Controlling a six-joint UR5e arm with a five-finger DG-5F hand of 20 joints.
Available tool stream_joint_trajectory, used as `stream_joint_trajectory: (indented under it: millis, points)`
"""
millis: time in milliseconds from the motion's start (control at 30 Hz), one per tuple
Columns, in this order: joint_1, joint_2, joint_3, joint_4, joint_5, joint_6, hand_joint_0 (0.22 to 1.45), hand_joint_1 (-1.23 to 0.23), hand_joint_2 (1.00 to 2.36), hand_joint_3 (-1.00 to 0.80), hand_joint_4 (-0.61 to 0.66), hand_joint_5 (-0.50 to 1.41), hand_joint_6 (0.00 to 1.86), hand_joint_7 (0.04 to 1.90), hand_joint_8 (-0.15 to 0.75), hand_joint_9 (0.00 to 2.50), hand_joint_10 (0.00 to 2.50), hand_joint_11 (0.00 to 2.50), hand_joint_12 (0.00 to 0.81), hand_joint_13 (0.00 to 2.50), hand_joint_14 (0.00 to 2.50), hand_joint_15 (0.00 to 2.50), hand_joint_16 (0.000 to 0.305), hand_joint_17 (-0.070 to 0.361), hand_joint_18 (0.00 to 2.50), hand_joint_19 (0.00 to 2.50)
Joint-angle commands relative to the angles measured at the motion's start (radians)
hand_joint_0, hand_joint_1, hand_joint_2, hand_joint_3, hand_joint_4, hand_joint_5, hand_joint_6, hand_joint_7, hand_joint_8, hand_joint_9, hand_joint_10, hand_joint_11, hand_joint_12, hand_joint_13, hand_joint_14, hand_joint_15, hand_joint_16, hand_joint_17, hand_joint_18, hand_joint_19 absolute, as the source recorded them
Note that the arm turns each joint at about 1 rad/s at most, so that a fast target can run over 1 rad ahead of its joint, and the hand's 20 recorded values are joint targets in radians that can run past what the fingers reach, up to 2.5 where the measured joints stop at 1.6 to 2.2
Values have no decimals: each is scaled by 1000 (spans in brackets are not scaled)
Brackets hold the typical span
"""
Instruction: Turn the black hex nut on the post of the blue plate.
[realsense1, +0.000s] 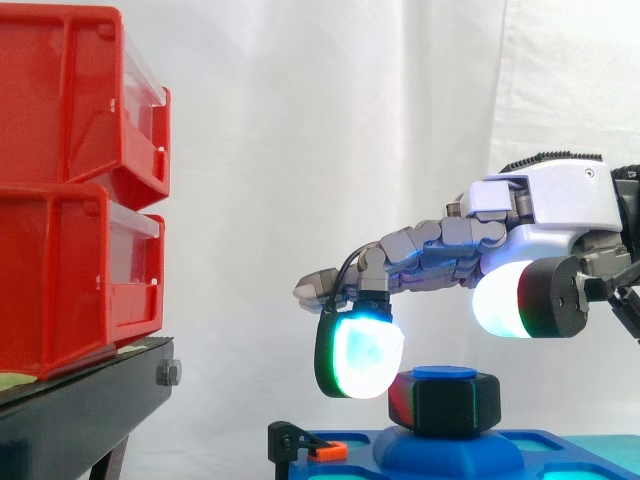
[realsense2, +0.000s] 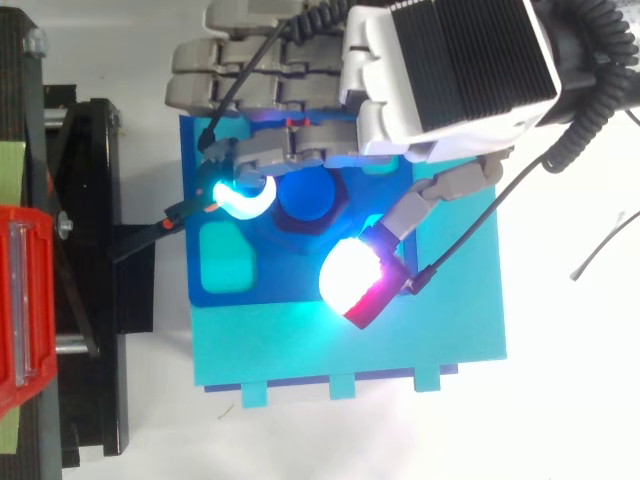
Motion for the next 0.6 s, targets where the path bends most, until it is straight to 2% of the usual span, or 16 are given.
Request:
stream_joint_trajectory:
  millis: [0,400,433,467,567]
  points:
    - [-6,0,0,3,-9,-2,472,-321,1000,-500,199,-219,502,1074,229,116,0,33,361,111,0,38,57,127,0,92]
    - [-32,0,0,4,-46,-2,473,-323,1000,-500,195,-219,502,1074,228,115,0,32,360,110,0,34,56,127,0,89]
    - [-35,0,0,4,-47,-2,473,-323,1000,-500,195,-219,502,1073,228,115,0,32,359,110,0,33,56,127,0,91]
    - [-46,0,0,12,-59,-2,473,-323,1000,-500,195,-219,502,1074,228,115,0,31,359,109,1,38,56,127,0,91]
    - [-50,0,0,12,-66,-2,473,-324,1000,-500,198,-219,502,1074,229,116,0,24,359,109,0,37,56,127,0,92]
